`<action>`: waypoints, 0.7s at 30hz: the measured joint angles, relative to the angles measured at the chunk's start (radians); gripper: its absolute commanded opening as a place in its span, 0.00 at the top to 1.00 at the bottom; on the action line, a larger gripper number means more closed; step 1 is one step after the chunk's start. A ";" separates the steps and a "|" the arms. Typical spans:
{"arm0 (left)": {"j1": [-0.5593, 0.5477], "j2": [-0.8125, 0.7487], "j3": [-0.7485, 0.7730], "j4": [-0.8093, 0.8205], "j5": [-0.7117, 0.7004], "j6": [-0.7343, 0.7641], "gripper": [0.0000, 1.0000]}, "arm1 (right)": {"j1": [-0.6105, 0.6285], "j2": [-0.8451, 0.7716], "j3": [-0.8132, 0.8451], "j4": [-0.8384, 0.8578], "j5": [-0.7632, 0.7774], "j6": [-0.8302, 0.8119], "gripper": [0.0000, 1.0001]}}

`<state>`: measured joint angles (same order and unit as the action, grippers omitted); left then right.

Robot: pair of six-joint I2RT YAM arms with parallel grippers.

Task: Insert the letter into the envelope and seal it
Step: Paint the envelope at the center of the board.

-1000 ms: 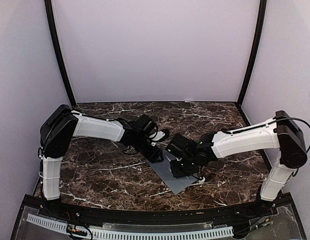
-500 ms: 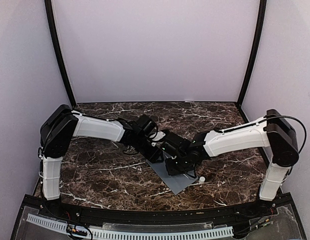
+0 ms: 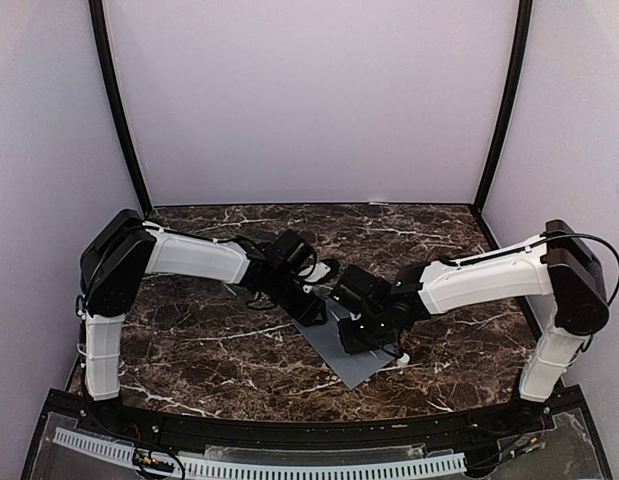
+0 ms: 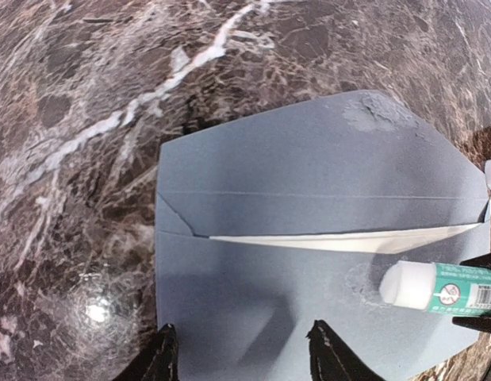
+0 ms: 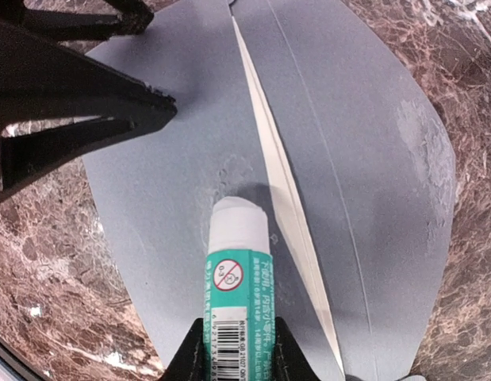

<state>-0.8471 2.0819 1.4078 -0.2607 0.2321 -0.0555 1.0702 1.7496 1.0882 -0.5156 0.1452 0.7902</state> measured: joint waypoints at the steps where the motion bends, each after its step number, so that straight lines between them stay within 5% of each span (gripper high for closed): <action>1: 0.000 -0.001 0.000 0.000 -0.005 0.000 0.43 | 0.000 -0.006 -0.004 -0.005 -0.004 0.000 0.98; 9: 0.013 -0.078 -0.045 0.018 -0.031 -0.004 0.45 | 0.000 -0.094 -0.055 -0.047 -0.052 0.001 0.98; 21: -0.018 -0.109 -0.074 0.108 0.140 -0.052 0.66 | -0.002 -0.115 -0.055 -0.116 -0.089 -0.005 0.98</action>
<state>-0.8650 1.9728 1.3338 -0.1528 0.3725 -0.1074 1.0687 1.6344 1.0328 -0.6319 0.0559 0.7853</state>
